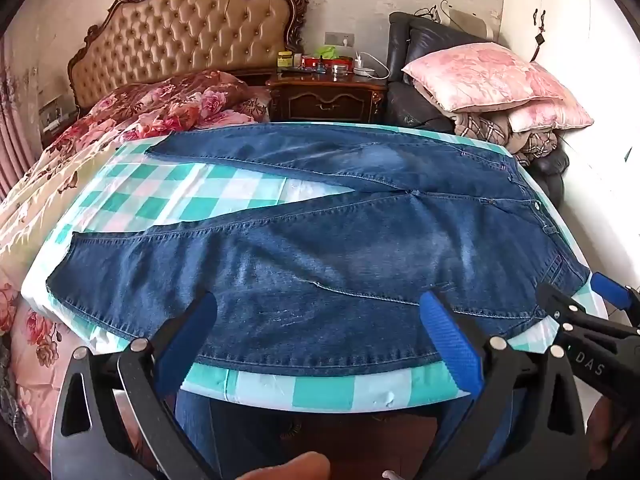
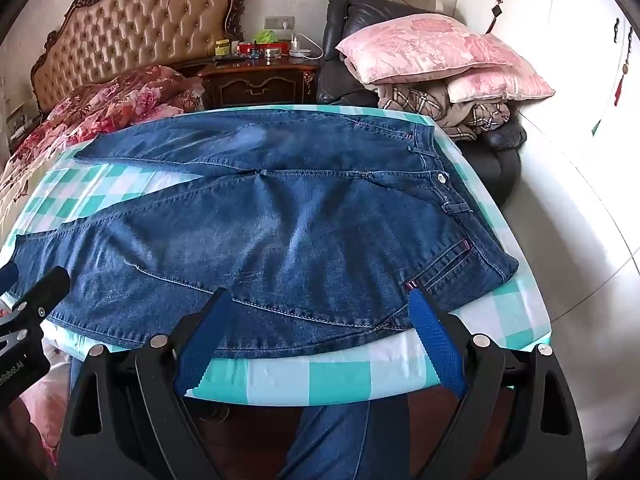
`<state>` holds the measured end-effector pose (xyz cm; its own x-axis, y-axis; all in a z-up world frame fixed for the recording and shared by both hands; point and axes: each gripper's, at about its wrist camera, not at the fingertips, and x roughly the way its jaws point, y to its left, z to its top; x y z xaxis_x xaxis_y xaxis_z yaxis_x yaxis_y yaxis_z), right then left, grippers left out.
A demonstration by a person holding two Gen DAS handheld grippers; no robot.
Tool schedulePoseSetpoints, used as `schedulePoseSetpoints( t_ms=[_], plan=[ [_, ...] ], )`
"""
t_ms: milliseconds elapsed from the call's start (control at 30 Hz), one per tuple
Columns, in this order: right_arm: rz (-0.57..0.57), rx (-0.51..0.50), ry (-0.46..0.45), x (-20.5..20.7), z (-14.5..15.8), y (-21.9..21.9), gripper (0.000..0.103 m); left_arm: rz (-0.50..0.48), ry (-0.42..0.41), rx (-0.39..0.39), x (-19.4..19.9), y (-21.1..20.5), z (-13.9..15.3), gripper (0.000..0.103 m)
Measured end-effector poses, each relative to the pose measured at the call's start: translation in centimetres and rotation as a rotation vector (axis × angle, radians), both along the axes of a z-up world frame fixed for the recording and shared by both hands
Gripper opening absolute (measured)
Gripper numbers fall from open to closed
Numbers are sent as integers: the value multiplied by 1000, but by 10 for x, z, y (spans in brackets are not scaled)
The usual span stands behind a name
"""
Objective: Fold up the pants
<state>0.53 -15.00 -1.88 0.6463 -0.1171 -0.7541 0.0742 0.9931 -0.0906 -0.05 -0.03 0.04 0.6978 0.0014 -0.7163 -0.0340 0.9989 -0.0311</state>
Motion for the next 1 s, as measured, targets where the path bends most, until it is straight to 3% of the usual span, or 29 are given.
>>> schedulePoseSetpoints(
  t_ms=[467, 1000],
  plan=[
    [-9, -9, 7, 0, 1, -1, 86, 6, 10, 0, 1, 3, -11, 101],
    [-14, 4, 34, 19, -21, -10, 86, -18, 33, -24, 19, 4, -18, 101]
  ],
)
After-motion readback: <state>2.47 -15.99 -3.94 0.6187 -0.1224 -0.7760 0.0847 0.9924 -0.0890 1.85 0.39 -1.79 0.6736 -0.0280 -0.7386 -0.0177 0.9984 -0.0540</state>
